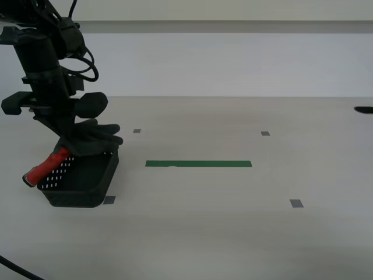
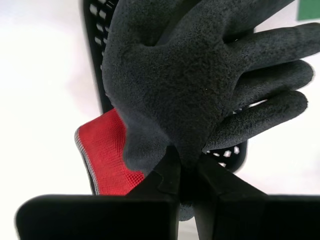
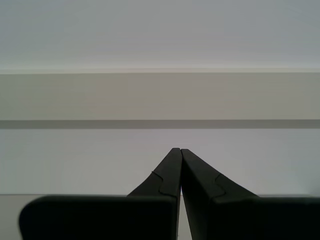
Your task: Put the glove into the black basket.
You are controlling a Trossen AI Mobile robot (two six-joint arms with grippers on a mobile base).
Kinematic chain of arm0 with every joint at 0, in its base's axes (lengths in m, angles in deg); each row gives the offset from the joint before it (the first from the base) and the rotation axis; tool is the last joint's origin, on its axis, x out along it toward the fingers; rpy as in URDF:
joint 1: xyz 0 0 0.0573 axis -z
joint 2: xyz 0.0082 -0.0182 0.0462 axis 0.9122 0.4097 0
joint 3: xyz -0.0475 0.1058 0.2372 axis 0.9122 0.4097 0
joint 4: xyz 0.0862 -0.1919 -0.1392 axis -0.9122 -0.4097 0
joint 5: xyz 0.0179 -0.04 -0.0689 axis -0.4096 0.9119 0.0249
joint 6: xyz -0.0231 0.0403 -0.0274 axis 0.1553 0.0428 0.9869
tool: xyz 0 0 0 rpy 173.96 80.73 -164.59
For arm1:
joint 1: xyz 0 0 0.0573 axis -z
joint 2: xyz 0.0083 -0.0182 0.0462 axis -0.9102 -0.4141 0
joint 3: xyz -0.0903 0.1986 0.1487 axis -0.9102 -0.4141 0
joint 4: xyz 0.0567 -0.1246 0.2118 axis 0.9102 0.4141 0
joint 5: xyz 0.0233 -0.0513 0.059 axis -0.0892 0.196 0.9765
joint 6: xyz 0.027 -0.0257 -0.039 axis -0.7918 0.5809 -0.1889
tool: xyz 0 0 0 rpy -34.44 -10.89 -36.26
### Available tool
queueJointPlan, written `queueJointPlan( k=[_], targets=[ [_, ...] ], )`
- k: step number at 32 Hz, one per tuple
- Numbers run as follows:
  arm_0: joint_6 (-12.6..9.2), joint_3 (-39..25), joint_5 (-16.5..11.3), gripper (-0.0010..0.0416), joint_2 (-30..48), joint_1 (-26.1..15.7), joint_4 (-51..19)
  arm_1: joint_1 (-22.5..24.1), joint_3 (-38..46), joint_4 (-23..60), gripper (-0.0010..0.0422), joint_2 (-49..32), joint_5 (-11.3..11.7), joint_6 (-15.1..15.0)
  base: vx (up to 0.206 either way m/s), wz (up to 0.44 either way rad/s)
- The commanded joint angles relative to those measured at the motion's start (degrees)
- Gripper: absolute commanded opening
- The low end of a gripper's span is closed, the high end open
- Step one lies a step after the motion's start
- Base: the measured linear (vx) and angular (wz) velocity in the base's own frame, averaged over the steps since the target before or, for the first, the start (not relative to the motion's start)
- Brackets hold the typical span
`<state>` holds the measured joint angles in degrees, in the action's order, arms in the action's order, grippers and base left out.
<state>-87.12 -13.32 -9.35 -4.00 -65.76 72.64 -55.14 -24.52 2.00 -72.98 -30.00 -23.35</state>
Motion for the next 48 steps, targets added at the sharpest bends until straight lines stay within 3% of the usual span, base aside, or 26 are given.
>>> queueJointPlan(
  k=[1, 4, 10, 15, 24, 29, 48],
  targets=[
    [0.0, 0.0, 0.0, 0.0001, 0.0, 0.0, 0.2, 0.0, 0.1, 0.1, 0.0050, 0.0, -3.9, 1.6, 0.000, 0.000],
    [0.0, 0.0, 0.0, 0.0001, 0.0, -0.1, 0.2, 0.1, 0.1, 0.5, 0.0144, 0.1, -3.9, 4.2, 0.000, 0.000],
    [0.0, 0.0, 0.0, 0.0001, 0.0, -0.1, 0.1, 0.2, 0.1, 1.1, 0.0200, 0.1, -3.9, 5.1, 0.000, 0.000],
    [0.0, 0.0, 0.0, 0.0001, 0.0, -0.1, 0.1, 0.2, 0.3, 1.7, 0.0171, 0.3, -3.9, 5.1, 0.000, 0.000],
    [0.0, 0.0, 0.0, 0.0001, 0.0, 0.0, 0.2, 0.2, 3.6, 1.9, -0.0003, 0.3, -3.9, 5.1, 0.000, 0.000],
    [0.0, 0.0, 0.0, 0.0001, 0.0, 0.0, 0.1, 0.2, 4.3, 1.8, 0.0014, 0.3, -3.9, 5.1, 0.000, 0.000],
    [0.0, 0.0, 0.0, 0.0001, 0.0, 0.0, 0.1, 0.2, 4.3, 1.1, 0.0013, 0.3, -3.9, 5.0, 0.000, 0.000]
  ],
)
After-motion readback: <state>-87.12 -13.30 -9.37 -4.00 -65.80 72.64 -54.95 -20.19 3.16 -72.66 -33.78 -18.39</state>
